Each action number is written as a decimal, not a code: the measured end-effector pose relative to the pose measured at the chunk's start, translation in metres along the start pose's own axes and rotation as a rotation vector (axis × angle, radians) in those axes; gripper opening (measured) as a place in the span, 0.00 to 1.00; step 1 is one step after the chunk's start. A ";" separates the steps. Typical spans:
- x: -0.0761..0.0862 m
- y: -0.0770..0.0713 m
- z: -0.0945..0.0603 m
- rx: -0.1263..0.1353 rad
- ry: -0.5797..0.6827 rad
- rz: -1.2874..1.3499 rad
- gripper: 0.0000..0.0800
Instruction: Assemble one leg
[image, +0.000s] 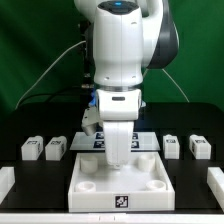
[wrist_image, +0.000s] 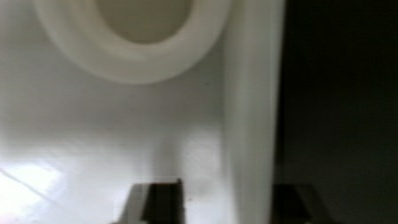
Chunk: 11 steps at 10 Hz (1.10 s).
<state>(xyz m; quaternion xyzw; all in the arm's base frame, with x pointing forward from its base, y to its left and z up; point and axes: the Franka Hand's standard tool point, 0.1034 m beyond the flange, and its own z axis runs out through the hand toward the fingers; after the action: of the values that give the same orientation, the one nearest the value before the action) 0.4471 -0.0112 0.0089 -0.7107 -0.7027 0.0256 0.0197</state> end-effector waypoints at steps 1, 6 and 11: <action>0.000 0.001 0.000 -0.002 0.000 0.000 0.11; 0.000 0.004 -0.002 -0.016 0.001 0.000 0.08; 0.051 0.033 -0.005 -0.049 0.035 0.005 0.08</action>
Offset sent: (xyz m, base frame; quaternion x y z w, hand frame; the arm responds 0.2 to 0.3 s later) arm 0.0000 0.0000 0.0000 0.0000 0.0000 0.0000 1.0000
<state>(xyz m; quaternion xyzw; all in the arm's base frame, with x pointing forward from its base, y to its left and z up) 0.4805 0.0392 0.0117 -0.7132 -0.7008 -0.0039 0.0147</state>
